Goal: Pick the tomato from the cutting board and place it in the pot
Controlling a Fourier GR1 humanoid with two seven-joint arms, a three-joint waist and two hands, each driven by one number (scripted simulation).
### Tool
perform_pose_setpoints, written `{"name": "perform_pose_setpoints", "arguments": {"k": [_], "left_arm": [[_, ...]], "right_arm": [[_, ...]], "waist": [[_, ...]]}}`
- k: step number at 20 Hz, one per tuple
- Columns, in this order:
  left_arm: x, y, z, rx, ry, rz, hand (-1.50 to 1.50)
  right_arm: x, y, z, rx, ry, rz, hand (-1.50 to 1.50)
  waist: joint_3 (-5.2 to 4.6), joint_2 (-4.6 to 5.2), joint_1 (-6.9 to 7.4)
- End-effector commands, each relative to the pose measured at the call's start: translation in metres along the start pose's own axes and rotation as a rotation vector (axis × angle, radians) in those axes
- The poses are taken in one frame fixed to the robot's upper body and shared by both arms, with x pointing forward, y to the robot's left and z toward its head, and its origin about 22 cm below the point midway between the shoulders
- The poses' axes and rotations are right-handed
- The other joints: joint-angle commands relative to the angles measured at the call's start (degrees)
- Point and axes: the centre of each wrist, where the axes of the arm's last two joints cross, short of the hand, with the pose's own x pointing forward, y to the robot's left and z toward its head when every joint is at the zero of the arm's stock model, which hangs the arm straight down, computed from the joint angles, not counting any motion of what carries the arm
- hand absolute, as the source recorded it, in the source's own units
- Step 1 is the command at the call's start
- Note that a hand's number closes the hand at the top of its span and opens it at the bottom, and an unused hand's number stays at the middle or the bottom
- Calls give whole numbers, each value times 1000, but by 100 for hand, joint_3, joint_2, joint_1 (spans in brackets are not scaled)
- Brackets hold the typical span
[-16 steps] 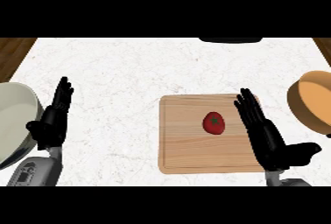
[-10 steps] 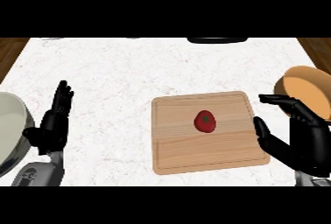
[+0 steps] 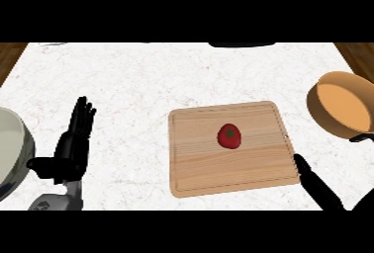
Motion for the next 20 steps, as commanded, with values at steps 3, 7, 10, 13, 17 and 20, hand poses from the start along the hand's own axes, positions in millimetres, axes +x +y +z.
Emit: {"name": "perform_pose_setpoints", "arguments": {"k": [3,7,10,13,17,20], "left_arm": [[6,-8,8,-49,7,26,0],[13,-20,13,-50,-17,29,0],[19,-20,5,-32,-36,23,0],[14,-24,15,-66,-36,32,0],[14,-27,8,-64,-38,12,0],[14,-29,22,-92,-40,24,0]], "right_arm": [[63,8,65,-51,-103,82,-150],[62,-7,107,116,76,243,-150],[56,-24,124,275,203,348,-150],[53,-31,135,390,329,437,-150],[66,-18,121,443,398,476,-150],[70,-1,103,463,437,527,-150]], "waist": [[-8,96,251],[-17,140,289],[-38,225,305],[-40,261,434],[-31,272,456],[-19,223,581]]}}
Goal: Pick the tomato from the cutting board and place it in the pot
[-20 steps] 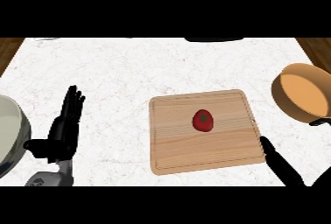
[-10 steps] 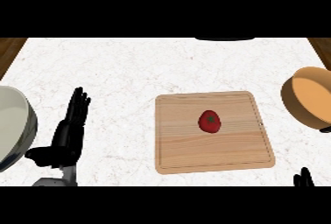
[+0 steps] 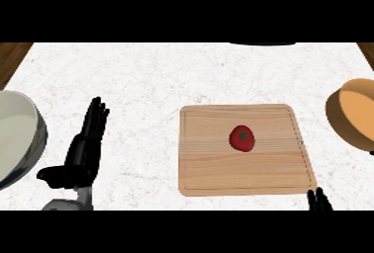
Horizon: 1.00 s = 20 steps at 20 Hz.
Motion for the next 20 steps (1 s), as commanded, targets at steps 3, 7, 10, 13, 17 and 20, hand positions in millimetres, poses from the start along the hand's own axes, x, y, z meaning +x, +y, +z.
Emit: {"name": "perform_pose_setpoints", "arguments": {"k": [3,7,10,13,17,20], "left_arm": [[0,-4,3,-13,11,5,0],[3,-3,7,0,14,15,0],[-3,-5,6,-4,29,25,0],[-2,-12,5,-5,22,3,0],[-2,-6,-2,8,29,-3,0],[0,-2,7,9,30,14,0]], "right_arm": [[43,17,-33,69,77,98,-150],[73,24,-52,124,183,175,-150],[96,39,-58,169,228,232,-150],[113,66,-71,205,236,201,-150],[108,79,-94,219,223,190,-150],[109,88,-98,217,214,183,-150]], "waist": [[20,-37,71],[30,-80,45],[36,-99,-17],[44,-108,-39],[44,-116,-90],[44,-120,-88]]}}
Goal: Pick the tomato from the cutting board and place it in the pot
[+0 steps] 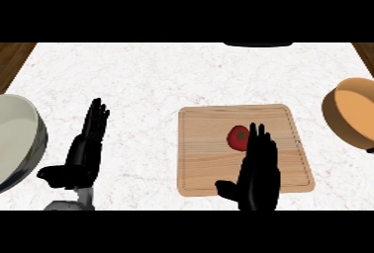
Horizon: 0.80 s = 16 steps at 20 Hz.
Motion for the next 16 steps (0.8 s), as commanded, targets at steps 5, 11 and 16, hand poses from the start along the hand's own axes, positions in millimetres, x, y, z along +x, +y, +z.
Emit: {"name": "perform_pose_setpoints", "arguments": {"k": [5,11,16], "left_arm": [[24,13,17,1,6,-8,0],[14,2,-5,8,3,16,0],[-5,-8,2,0,3,7,0]], "right_arm": [[13,25,-32,-7,97,5,-150],[5,27,-33,-2,79,-9,-150],[-7,23,-54,-95,26,88,150]], "waist": [[5,-9,46],[2,-8,-24],[0,-5,-42]]}}
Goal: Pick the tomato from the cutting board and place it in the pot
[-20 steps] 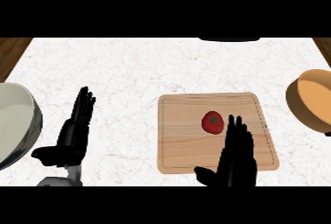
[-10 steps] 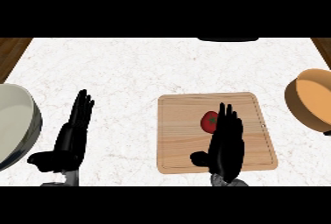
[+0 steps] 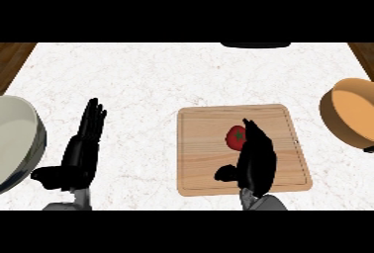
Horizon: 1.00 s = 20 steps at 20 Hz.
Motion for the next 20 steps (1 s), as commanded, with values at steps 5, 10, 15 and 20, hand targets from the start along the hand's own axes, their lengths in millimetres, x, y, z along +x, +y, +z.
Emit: {"name": "perform_pose_setpoints", "arguments": {"k": [5,10,15,20], "left_arm": [[-23,3,14,-2,1,-2,0],[-1,16,8,0,5,-4,0],[-1,-5,3,-40,1,9,0],[-3,-5,-6,-39,-12,7,0]], "right_arm": [[-11,23,-3,-160,-70,76,150],[0,10,-19,-189,-65,96,150],[37,-14,-51,153,-188,176,150],[88,-59,-108,259,-277,265,150]], "waist": [[24,52,12],[25,48,20],[24,86,165],[21,88,150]]}}
